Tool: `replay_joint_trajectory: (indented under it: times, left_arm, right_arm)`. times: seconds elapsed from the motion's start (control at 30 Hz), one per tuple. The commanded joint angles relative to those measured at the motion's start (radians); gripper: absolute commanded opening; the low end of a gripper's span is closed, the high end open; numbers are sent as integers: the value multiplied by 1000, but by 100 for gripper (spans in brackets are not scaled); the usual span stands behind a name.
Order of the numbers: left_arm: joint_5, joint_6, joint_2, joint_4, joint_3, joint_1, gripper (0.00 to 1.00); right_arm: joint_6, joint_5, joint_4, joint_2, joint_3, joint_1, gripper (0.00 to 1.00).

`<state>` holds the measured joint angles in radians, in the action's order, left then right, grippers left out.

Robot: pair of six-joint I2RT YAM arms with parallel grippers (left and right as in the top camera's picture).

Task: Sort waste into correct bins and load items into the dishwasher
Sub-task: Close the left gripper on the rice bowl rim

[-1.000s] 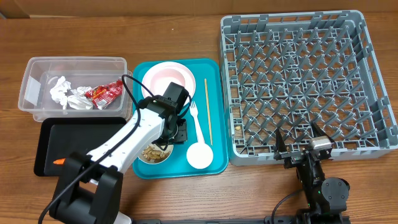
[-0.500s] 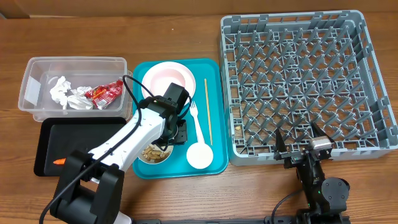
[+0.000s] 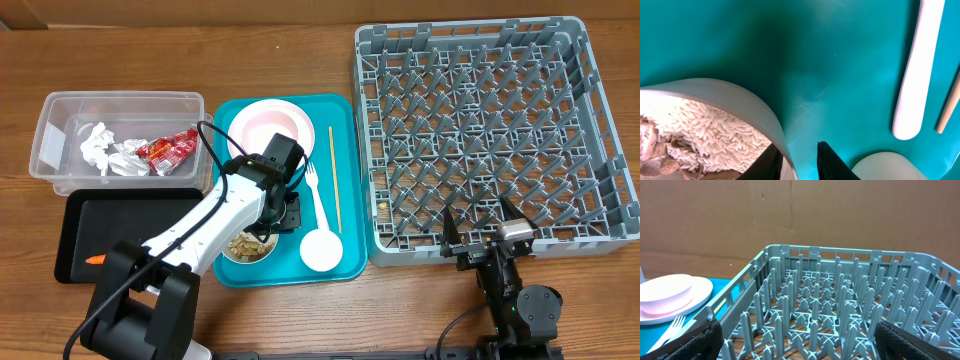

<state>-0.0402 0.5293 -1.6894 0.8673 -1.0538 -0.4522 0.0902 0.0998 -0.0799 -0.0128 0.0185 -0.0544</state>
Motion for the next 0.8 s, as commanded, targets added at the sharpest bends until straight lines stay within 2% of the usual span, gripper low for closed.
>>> replay_joint_trajectory:
  times: [0.0, 0.3, 0.53, 0.77]
  left_arm:
    - [13, 17, -7, 2, 5, -6, 25]
    - [-2, 17, -7, 14, 5, -6, 25]
    - [-2, 18, -7, 14, 5, -6, 19]
    - [-2, 18, -7, 14, 5, -6, 18]
  right_arm:
    - [4, -1, 4, 8, -11, -5, 100]
    - [4, -1, 4, 8, -11, -5, 100]
    - [4, -1, 4, 8, -11, -5, 100]
    - [4, -1, 4, 8, -11, -5, 100]
